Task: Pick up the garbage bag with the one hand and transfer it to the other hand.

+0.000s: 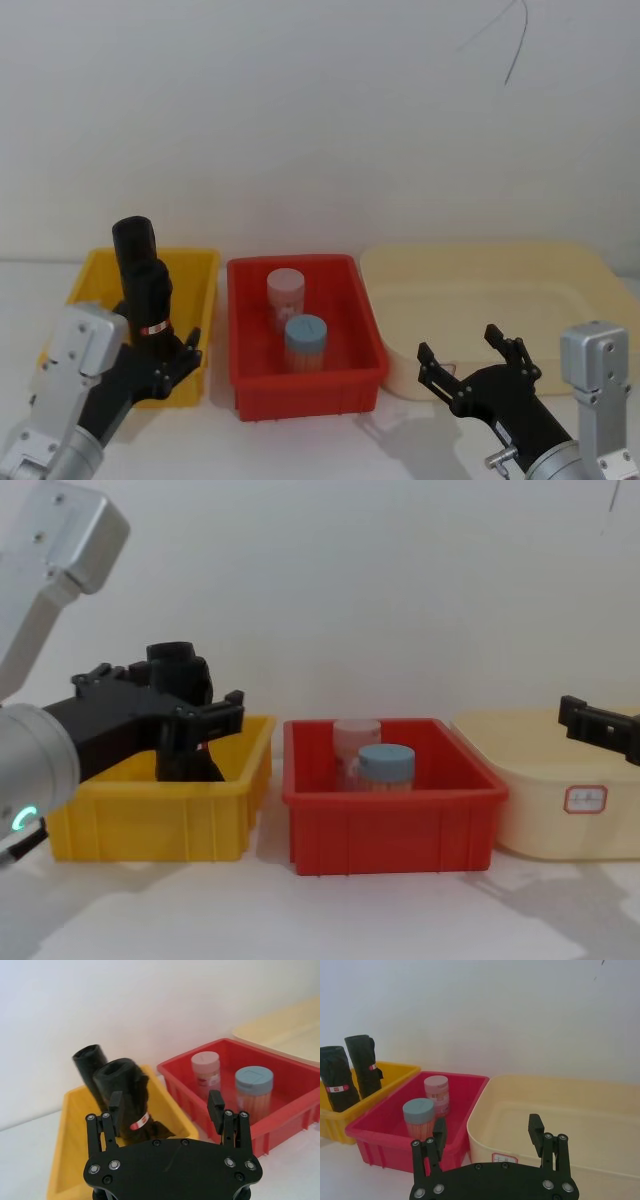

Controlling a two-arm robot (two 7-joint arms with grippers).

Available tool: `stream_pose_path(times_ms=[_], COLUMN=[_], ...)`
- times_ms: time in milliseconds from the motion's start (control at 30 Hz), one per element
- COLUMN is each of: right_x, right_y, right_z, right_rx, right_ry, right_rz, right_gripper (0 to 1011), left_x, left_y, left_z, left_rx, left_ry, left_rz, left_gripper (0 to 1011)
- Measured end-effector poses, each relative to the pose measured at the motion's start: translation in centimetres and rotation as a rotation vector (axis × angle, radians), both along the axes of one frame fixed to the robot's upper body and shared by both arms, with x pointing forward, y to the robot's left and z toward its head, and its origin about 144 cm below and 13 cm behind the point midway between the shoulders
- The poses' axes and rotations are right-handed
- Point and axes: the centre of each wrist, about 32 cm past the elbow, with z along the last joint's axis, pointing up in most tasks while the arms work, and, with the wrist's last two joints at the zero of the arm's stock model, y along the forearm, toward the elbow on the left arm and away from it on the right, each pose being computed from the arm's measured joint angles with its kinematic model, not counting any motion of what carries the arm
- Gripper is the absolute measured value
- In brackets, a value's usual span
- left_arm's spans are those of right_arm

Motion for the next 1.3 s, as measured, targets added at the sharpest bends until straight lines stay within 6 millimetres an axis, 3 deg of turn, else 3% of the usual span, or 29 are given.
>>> stream_pose_path(times_ms=[467,1300], right_x=[0.0,0.0], right_y=[0.0,0.0], right_z=[0.0,0.0], right_rx=[0.0,0.0], right_ry=[0.0,0.0], right_rz=[0.0,0.0], right_gripper=[1000,1000], left_x=[-0.5,2.9], left_y=[0.9,0.3], left_z=[0.2,0.3], left_rx=[-0.02,-0.026], left_ry=[0.028,0.09], left_rz=[0.084,0.111], left_gripper=[1001,1001])
